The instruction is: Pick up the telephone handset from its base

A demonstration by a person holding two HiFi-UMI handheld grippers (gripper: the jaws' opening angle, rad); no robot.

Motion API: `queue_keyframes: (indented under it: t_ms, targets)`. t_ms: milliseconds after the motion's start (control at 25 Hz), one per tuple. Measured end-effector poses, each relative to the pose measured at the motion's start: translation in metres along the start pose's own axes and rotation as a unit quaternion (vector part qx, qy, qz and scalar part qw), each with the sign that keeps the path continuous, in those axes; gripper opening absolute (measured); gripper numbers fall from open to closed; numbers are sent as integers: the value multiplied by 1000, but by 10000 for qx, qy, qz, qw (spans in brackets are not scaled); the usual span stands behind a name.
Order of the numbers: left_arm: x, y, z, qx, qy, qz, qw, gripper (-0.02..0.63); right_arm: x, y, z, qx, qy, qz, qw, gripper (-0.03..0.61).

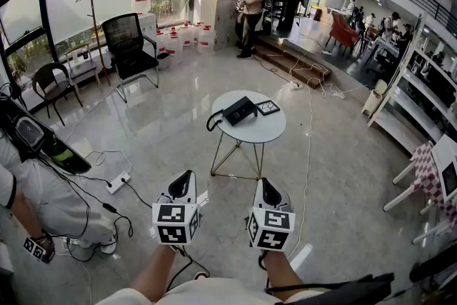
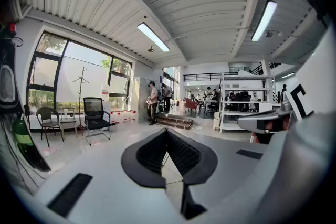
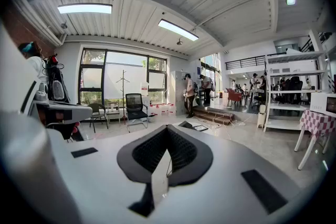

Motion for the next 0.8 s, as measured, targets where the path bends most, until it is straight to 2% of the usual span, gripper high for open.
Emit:
queue_keyframes:
  t_ms: [320, 480, 800]
  targets:
    - [-5, -20, -11, -4, 23, 109, 9999, 17, -1, -22, -16, -31, 24, 84, 10000, 23]
    - [2, -29, -3, -7, -16, 143, 9999, 17, 9, -24, -11, 330, 7, 26, 9995, 23]
    - [11, -47, 9, -14, -123, 293, 9995, 17, 15, -27, 0, 519, -53, 260, 9983, 23]
Point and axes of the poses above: the fingertips, and each gripper's own axes: x forward along the fingers, y to its right, z out of its underside, the point moved 1 cm from there along -x, backward along the fingers, and after that the axes turned 5 degrees about -y, right-handed, at the moved point
